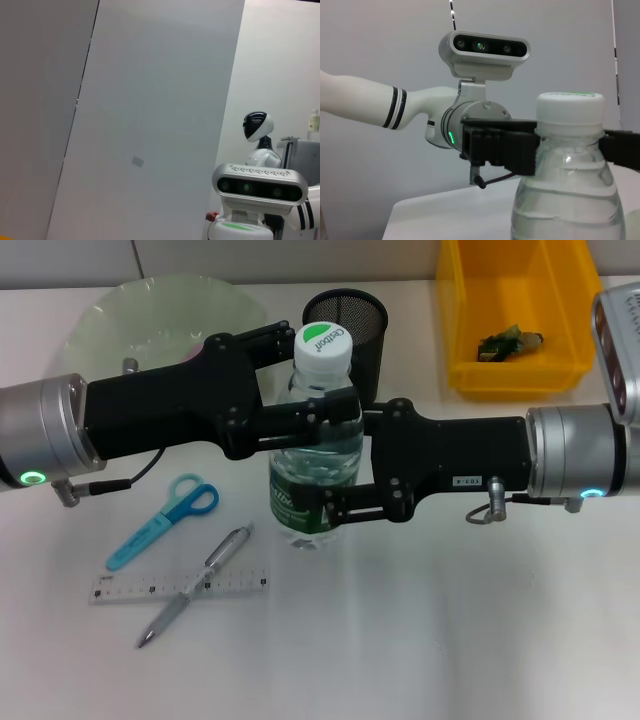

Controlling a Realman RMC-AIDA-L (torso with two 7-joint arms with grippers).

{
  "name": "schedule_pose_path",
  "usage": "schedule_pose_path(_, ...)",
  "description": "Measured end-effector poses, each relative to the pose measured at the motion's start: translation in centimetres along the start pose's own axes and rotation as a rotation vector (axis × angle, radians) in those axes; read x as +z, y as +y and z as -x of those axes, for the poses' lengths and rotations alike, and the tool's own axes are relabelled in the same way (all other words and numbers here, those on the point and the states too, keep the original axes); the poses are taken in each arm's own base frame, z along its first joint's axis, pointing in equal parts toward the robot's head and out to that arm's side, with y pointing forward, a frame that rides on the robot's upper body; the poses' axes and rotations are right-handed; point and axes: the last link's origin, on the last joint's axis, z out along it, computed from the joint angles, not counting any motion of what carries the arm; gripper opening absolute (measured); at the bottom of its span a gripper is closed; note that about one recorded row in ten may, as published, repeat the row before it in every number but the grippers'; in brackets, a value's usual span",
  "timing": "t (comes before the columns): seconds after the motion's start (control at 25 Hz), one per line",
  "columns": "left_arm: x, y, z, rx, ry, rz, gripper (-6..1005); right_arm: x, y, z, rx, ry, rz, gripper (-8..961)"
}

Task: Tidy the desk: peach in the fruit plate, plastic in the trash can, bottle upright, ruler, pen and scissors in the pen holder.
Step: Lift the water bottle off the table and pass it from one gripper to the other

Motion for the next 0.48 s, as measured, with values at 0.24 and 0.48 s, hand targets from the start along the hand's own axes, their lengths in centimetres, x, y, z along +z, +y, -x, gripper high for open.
schedule_pose_path(0.24,0.07,-0.03,0.07,0.0,-0.007,0.001,794,0.05,-0.09,0.38,-0.017,-0.001,0.002,750)
schedule_pose_path(0.48,0.06,-0.14,0.09,-0.001,-0.002,-0.01,789,0.08,-0.11,0.41,-0.019,0.001,0.002,750)
